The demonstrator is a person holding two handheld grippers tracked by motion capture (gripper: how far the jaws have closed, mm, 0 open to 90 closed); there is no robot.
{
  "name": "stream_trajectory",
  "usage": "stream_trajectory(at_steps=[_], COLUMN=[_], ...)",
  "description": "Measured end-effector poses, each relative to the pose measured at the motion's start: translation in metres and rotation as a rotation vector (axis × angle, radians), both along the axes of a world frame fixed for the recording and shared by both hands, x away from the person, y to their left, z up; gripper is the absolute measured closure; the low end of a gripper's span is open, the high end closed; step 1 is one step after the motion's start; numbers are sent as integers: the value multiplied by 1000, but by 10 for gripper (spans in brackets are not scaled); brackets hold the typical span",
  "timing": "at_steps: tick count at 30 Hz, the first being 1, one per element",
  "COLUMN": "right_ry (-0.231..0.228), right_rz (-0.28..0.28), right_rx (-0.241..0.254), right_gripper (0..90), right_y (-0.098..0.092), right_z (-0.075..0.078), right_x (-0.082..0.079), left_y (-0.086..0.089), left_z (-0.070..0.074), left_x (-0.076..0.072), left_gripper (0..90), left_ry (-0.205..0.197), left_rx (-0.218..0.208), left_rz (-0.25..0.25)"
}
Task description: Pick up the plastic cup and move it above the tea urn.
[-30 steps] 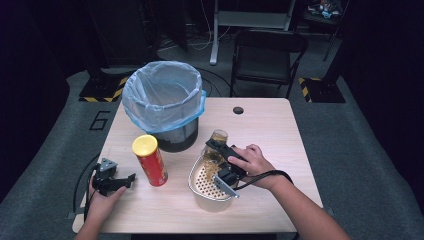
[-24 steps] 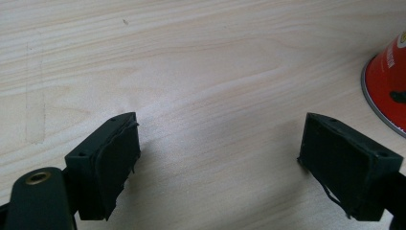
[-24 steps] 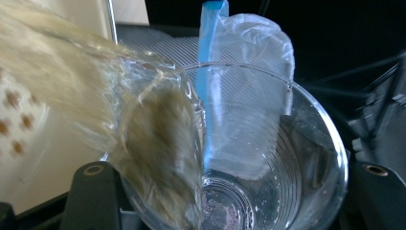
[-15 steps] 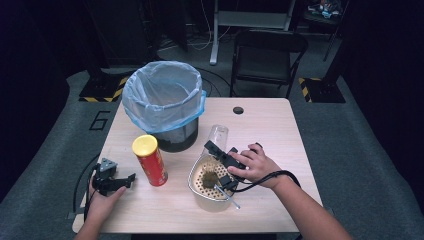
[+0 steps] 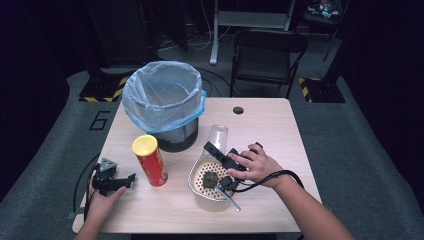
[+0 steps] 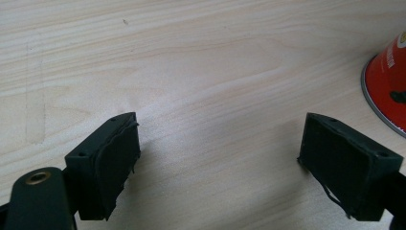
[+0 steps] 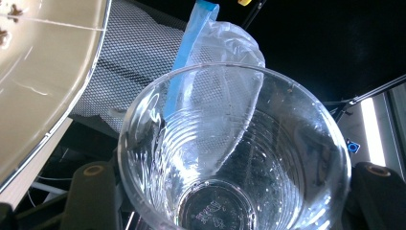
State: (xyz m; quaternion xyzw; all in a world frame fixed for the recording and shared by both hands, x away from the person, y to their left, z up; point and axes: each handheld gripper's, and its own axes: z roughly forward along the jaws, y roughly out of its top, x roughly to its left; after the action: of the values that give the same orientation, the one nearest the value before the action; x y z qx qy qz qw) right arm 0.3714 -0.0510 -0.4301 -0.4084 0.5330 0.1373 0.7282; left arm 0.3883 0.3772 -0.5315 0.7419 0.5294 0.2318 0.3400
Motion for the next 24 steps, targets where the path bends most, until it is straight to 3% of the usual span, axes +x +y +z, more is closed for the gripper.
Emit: stream_trajectory(at_steps=[24], right_ry=[18], right_rz=[-7], right_rx=[3], right_gripper=[324], right_y=[-1], right_z=[0], right_x=[-1], left_y=[0], left_z=[0], left_x=[0], left_gripper=[134], left_ry=[0], left_rx=[0], left_rz=[0])
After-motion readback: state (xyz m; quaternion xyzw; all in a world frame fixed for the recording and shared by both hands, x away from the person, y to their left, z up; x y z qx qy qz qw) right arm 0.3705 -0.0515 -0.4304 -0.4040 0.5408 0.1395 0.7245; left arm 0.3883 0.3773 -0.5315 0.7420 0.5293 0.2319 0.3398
